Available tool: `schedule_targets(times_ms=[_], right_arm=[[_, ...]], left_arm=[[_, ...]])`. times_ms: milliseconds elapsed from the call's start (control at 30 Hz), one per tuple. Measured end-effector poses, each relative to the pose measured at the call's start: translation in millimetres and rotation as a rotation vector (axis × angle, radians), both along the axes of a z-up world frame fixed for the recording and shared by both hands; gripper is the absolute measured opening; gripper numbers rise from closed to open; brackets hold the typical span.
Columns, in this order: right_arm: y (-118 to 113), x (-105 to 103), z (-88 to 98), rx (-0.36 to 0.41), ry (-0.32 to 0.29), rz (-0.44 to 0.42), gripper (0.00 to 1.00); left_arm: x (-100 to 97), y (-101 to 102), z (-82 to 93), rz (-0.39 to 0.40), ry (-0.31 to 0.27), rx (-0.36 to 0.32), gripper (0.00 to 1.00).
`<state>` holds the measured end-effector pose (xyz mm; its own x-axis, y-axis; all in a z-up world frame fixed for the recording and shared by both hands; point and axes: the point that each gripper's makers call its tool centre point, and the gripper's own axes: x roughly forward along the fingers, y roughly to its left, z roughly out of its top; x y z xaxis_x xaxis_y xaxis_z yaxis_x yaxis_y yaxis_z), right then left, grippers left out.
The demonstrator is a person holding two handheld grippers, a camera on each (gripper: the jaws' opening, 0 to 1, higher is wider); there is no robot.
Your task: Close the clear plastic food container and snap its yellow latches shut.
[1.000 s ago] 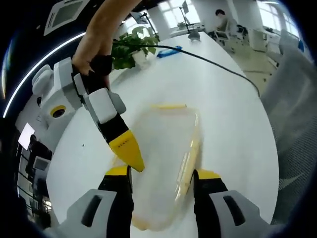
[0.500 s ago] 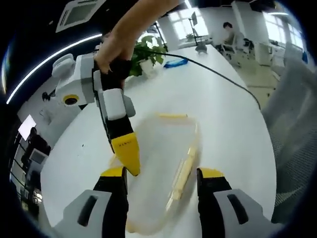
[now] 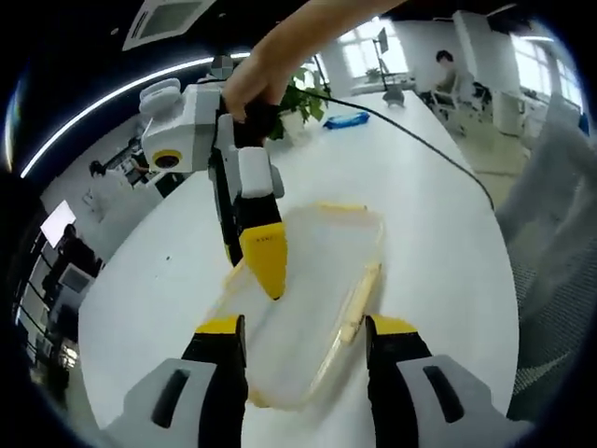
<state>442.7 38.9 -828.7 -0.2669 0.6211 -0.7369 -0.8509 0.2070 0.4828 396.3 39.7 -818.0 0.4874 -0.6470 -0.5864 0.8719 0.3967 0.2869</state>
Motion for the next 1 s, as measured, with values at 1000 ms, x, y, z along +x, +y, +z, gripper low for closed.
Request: schedule_targets(times_ms=[1000], right_arm=[[0.0, 4.2, 5.7, 0.048, -0.095, -0.079, 0.35]], left_arm=[[-9.2, -9.2, 6.6, -0.056, 0.068, -0.014, 0.37]])
